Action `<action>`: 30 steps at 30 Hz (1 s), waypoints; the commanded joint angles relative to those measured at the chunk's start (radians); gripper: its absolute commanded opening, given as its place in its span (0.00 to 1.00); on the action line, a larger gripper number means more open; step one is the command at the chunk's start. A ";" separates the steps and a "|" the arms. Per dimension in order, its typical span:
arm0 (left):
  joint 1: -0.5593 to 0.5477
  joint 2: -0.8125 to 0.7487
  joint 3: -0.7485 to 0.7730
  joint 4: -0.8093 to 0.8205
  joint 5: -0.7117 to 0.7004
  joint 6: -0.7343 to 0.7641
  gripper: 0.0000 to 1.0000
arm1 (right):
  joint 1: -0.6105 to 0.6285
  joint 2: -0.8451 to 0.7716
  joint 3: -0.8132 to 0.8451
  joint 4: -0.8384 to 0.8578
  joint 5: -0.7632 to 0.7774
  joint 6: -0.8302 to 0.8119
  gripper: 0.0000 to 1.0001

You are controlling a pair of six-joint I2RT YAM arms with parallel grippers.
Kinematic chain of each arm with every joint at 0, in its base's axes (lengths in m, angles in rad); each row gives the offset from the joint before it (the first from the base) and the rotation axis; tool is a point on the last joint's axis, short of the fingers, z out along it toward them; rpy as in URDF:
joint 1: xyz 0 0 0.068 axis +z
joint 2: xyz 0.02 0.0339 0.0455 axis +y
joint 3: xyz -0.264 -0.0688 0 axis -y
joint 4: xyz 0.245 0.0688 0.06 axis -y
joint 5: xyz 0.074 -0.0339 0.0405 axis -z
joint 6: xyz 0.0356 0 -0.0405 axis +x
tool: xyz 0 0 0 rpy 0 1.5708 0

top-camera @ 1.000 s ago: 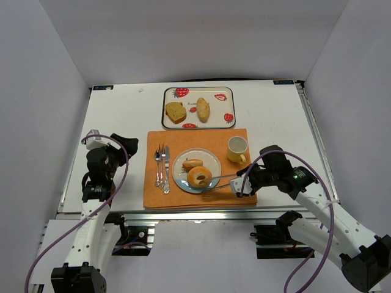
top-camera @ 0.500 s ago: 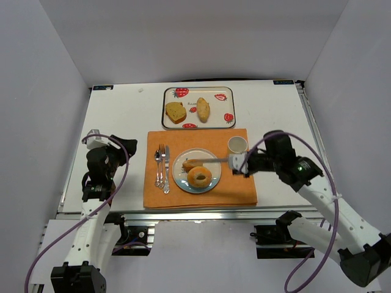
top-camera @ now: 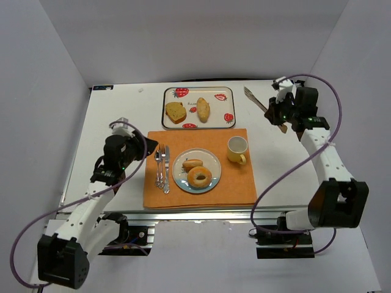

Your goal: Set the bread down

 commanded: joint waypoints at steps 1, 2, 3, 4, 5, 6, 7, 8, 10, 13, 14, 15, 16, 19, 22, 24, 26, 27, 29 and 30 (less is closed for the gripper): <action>-0.108 0.058 0.080 -0.053 -0.081 0.067 0.57 | -0.018 0.024 -0.085 0.102 0.218 0.175 0.00; -0.144 0.086 0.100 -0.058 -0.095 0.081 0.63 | -0.019 0.038 -0.147 0.131 0.322 0.211 0.00; -0.161 0.098 0.108 -0.061 -0.108 0.087 0.66 | -0.025 0.047 -0.174 0.149 0.335 0.225 0.00; -0.175 0.109 0.117 -0.066 -0.129 0.092 0.68 | -0.031 0.052 -0.198 0.180 0.334 0.238 0.00; -0.187 0.133 0.134 -0.069 -0.137 0.098 0.69 | -0.071 0.056 -0.252 0.200 0.331 0.250 0.00; -0.213 0.149 0.144 -0.075 -0.145 0.110 0.70 | -0.074 0.064 -0.277 0.218 0.331 0.256 0.00; -0.224 0.161 0.154 -0.089 -0.160 0.120 0.70 | -0.080 0.067 -0.300 0.244 0.333 0.250 0.00; -0.235 0.172 0.169 -0.095 -0.163 0.124 0.70 | -0.084 0.072 -0.342 0.260 0.334 0.244 0.00; -0.256 0.195 0.175 -0.104 -0.163 0.133 0.71 | -0.085 0.089 -0.376 0.281 0.325 0.224 0.11; -0.267 0.201 0.178 -0.112 -0.197 0.135 0.71 | -0.091 0.138 -0.401 0.269 0.291 0.200 0.24; -0.269 0.200 0.178 -0.115 -0.204 0.135 0.71 | -0.097 0.164 -0.403 0.251 0.276 0.192 0.27; -0.269 0.194 0.175 -0.118 -0.207 0.135 0.71 | -0.099 0.175 -0.409 0.243 0.262 0.184 0.37; -0.270 0.189 0.172 -0.121 -0.211 0.134 0.71 | -0.099 0.182 -0.413 0.242 0.257 0.166 0.42; -0.270 0.177 0.165 -0.126 -0.218 0.129 0.71 | -0.107 0.201 -0.427 0.232 0.241 0.131 0.57; -0.270 0.164 0.155 -0.124 -0.224 0.124 0.72 | -0.113 0.190 -0.423 0.226 0.224 0.114 0.69; -0.270 0.154 0.152 -0.129 -0.232 0.118 0.75 | -0.116 0.162 -0.404 0.214 0.211 0.095 0.70; -0.270 0.138 0.146 -0.129 -0.243 0.115 0.76 | -0.116 0.120 -0.361 0.183 0.198 0.075 0.89; -0.270 0.132 0.143 -0.123 -0.246 0.111 0.77 | -0.116 0.104 -0.338 0.151 0.185 0.063 0.90; -0.270 0.118 0.131 -0.115 -0.249 0.104 0.77 | -0.113 0.067 -0.273 0.127 0.179 0.043 0.89; -0.270 0.115 0.129 -0.112 -0.250 0.098 0.77 | -0.111 0.058 -0.248 0.119 0.187 0.032 0.89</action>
